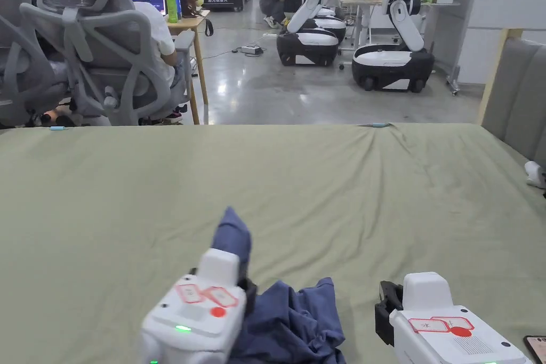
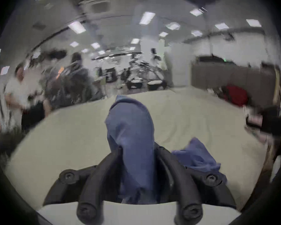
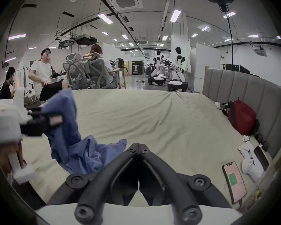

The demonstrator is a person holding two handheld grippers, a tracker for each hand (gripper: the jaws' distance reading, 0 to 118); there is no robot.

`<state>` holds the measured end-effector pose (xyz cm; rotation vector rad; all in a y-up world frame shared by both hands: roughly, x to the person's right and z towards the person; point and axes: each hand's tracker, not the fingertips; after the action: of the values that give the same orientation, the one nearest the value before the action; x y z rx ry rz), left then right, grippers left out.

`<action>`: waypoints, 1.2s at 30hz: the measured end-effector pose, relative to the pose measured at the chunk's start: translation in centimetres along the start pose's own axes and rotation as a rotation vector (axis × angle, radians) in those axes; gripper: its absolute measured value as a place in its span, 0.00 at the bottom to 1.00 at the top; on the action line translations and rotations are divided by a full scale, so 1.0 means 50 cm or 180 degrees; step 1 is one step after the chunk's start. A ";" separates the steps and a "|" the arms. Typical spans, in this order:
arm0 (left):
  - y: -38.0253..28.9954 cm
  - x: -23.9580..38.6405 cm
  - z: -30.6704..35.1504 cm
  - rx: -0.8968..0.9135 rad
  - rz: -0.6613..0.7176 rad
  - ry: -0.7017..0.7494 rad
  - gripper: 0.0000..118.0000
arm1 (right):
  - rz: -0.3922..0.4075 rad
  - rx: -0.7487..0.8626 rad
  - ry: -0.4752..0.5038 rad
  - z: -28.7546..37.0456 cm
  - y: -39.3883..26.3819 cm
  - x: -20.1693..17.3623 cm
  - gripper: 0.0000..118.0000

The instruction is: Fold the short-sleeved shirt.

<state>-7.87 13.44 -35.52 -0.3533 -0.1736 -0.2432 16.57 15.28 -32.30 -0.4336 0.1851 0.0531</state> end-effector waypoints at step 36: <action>-0.051 0.095 -0.121 -0.1097 0.2128 -0.1369 0.00 | -0.0130 -0.0211 0.0078 -0.013 -0.025 0.093 0.00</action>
<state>-3.25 7.95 -39.27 -0.7817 -0.4261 0.4760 21.13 13.91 -33.24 -0.5042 0.1990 0.0139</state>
